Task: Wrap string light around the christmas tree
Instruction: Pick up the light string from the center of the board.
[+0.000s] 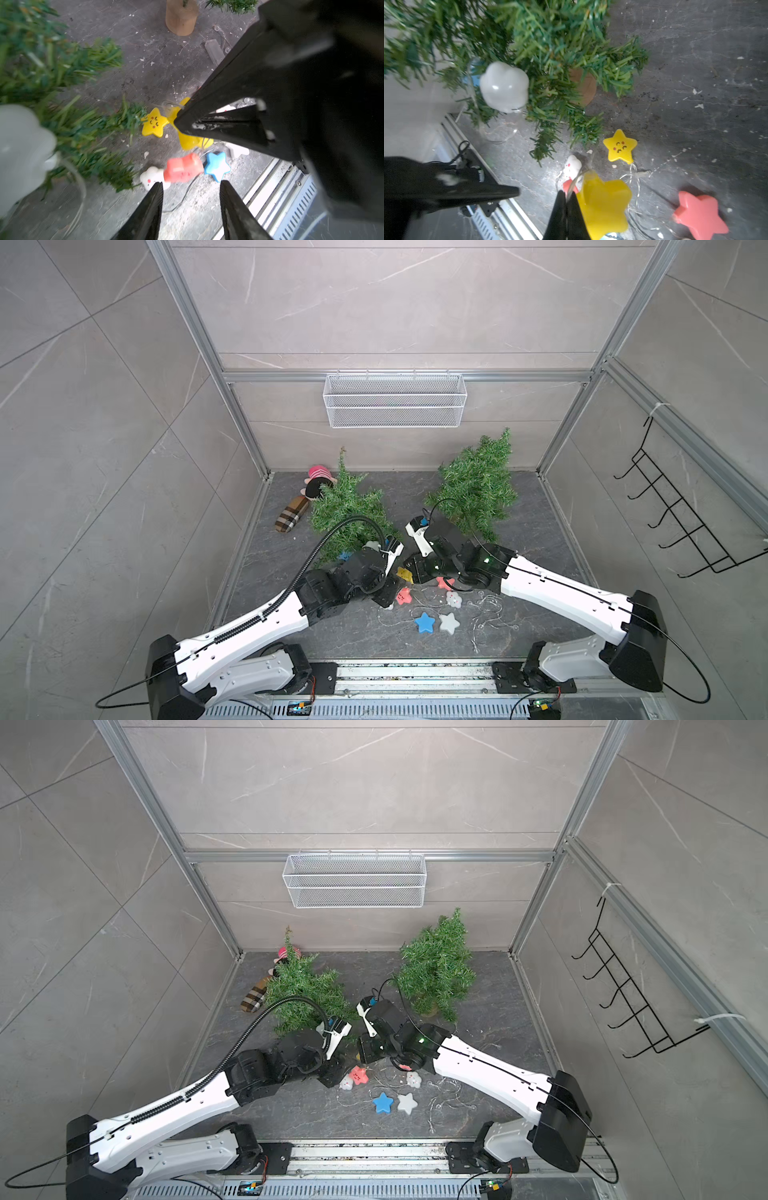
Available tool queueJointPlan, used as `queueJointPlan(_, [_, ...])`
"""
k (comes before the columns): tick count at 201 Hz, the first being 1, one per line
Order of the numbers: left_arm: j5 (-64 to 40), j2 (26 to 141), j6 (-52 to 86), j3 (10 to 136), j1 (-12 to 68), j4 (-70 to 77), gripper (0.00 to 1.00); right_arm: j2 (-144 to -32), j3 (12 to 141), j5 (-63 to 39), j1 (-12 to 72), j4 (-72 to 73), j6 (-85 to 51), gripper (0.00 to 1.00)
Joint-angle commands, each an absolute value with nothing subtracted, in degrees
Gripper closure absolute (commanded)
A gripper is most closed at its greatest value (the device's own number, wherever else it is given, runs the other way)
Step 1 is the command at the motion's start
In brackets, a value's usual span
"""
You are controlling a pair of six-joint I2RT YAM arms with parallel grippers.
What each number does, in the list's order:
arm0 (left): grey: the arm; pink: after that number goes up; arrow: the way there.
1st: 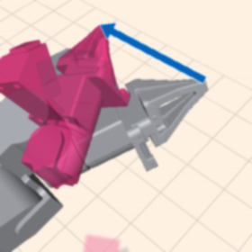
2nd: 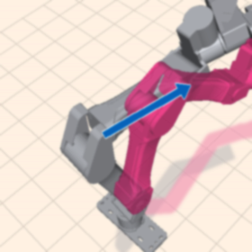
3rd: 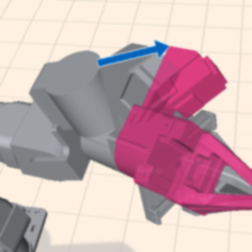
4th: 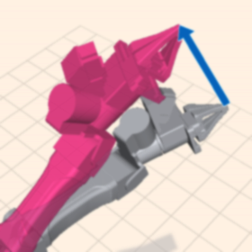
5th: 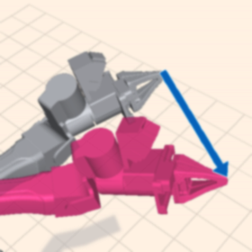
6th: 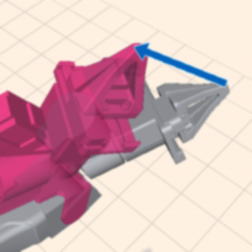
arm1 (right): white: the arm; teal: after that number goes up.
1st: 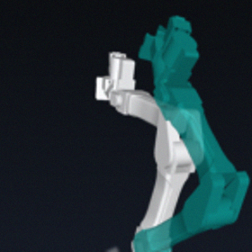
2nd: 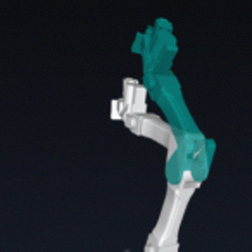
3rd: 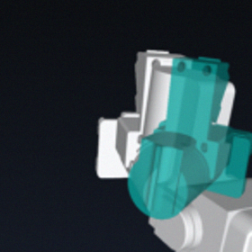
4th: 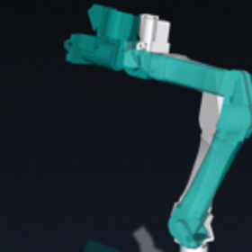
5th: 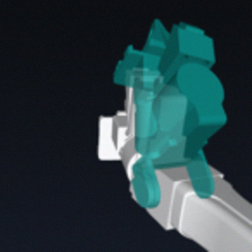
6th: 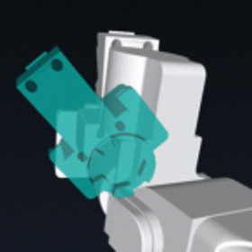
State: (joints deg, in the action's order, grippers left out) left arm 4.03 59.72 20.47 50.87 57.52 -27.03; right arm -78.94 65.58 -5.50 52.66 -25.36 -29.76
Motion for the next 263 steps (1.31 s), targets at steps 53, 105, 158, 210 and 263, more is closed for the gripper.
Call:
queueJointPlan(53, [1.78,63.43,21.86,45.76,57.66,-11.43,0.54,-77.35,68.45,-9.49,52.39,-22.85,-34.80,1.00])
queueJointPlan(105, [4.67,64.63,22.78,43.99,57.60,-8.10,0.58,-76.07,68.98,-9.83,52.34,-22.29,-36.24,1.00])
queueJointPlan(158, [1.15,68.64,24.34,45.95,57.58,-5.79,0.85,-76.37,68.42,-10.49,51.64,-20.49,-36.80,1.00])
queueJointPlan(210, [2.44,66.21,23.74,49.20,57.54,-11.23,1.00,-76.02,68.00,-15.00,48.61,-22.88,-32.93,0.86])
queueJointPlan(263, [3.43,70.56,22.63,60.54,56.47,-19.00,1.00,-66.65,59.86,-17.18,42.44,-28.45,-27.07,0.51])
